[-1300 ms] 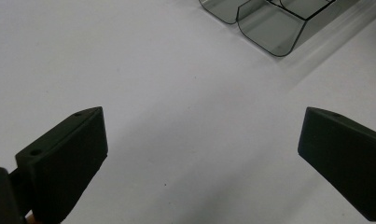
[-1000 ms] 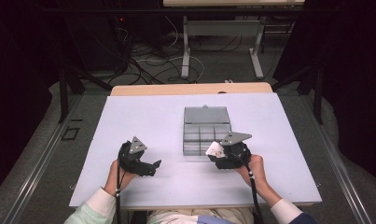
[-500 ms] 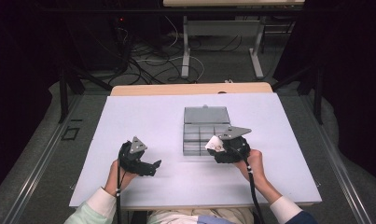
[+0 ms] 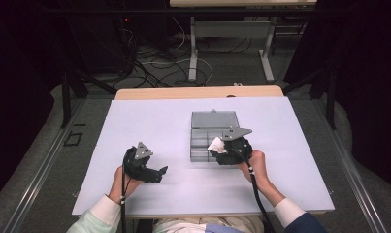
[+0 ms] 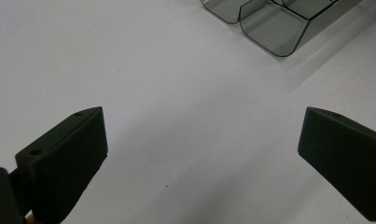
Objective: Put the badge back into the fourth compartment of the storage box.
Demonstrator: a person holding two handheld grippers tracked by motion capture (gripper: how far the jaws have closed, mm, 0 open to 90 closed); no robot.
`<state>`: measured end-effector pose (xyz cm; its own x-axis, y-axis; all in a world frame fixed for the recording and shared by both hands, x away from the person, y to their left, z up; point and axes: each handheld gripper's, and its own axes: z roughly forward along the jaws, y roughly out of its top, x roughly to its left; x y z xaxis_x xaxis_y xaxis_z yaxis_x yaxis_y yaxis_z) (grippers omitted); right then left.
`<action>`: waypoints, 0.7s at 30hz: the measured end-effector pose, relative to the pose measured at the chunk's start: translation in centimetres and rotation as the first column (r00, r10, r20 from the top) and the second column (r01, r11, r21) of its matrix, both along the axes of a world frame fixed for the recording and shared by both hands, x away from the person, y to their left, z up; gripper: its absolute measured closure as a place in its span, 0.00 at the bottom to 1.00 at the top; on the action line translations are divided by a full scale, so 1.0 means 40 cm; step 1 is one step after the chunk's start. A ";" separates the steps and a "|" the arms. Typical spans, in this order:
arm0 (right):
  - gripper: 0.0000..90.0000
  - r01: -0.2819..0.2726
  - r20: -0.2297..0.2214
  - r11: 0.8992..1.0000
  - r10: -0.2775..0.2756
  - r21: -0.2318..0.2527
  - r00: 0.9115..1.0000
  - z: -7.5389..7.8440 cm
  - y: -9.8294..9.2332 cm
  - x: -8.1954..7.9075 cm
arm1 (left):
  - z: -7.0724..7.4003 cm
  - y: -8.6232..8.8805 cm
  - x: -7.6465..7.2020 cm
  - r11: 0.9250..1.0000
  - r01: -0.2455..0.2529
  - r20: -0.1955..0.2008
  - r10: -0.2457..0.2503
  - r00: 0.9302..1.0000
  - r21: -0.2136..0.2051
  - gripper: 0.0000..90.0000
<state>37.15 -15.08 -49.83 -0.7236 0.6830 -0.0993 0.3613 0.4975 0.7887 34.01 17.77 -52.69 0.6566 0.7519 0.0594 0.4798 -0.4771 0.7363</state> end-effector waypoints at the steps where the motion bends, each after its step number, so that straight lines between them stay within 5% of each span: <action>1: 0.36 -0.009 0.002 1.000 0.009 -0.002 1.000 0.000 0.001 0.003 | 0.000 0.000 0.000 1.000 0.001 -0.001 -0.001 1.000 0.002 0.01; 21: 0.36 -0.008 0.009 1.000 0.008 0.010 1.000 -0.011 0.035 0.043 | 0.001 0.000 0.000 1.000 0.001 0.002 -0.001 1.000 0.003 0.01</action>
